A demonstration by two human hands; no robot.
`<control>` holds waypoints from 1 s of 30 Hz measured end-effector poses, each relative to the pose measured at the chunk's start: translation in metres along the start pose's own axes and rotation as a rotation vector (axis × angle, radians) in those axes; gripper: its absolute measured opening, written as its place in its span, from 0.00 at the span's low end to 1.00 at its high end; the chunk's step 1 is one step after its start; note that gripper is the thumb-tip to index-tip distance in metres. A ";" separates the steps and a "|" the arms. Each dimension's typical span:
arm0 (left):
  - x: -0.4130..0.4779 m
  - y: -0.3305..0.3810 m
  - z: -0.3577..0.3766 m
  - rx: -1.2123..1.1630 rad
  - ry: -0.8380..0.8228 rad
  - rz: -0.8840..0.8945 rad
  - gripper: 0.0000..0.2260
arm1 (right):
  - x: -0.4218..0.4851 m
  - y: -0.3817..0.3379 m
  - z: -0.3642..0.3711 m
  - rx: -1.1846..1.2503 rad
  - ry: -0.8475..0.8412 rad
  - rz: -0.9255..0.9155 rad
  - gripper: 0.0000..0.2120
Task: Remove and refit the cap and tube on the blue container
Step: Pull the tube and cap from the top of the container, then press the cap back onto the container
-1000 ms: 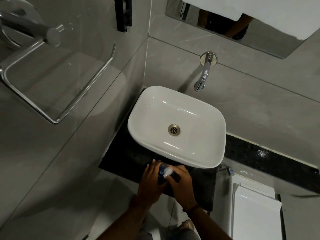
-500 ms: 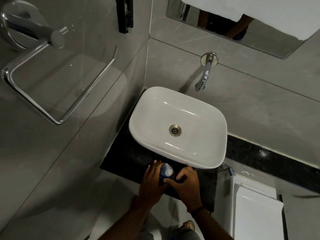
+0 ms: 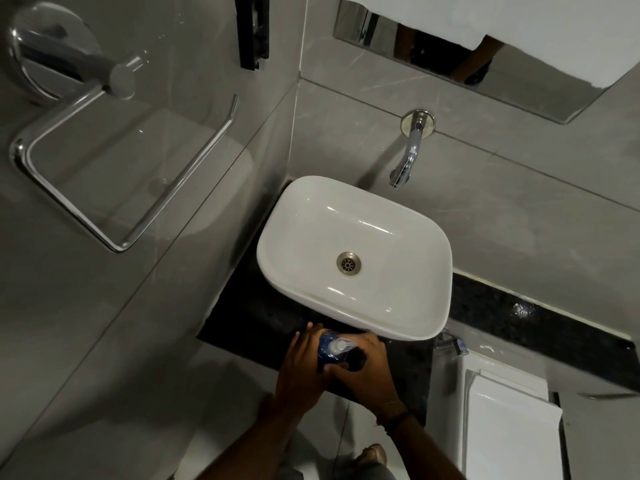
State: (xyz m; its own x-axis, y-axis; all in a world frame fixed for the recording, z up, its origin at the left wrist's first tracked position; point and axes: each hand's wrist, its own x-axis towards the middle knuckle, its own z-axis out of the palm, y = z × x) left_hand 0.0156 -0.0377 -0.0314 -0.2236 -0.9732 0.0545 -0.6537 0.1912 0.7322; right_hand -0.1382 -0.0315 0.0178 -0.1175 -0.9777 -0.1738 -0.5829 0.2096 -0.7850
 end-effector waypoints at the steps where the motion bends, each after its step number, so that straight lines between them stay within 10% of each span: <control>1: 0.000 -0.001 0.000 0.013 -0.008 0.001 0.34 | 0.002 0.000 0.000 0.013 0.031 0.012 0.22; 7: -0.001 -0.001 0.001 0.024 0.007 0.012 0.33 | 0.008 0.004 0.000 0.013 -0.066 0.024 0.31; 12: 0.000 0.000 0.001 0.036 0.045 0.029 0.31 | 0.001 -0.006 0.012 0.061 0.088 0.130 0.13; 26: -0.003 0.001 0.002 0.081 -0.075 -0.012 0.35 | -0.007 -0.021 0.035 0.169 0.275 0.292 0.17; 30: -0.004 0.002 0.002 -0.024 -0.027 -0.072 0.41 | -0.018 -0.015 0.013 0.128 0.153 0.268 0.36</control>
State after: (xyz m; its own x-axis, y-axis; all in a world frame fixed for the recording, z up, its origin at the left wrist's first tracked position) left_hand 0.0133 -0.0332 -0.0317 -0.1961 -0.9804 -0.0171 -0.6514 0.1172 0.7497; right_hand -0.1163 -0.0175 0.0250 -0.3778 -0.8757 -0.3007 -0.4100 0.4494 -0.7937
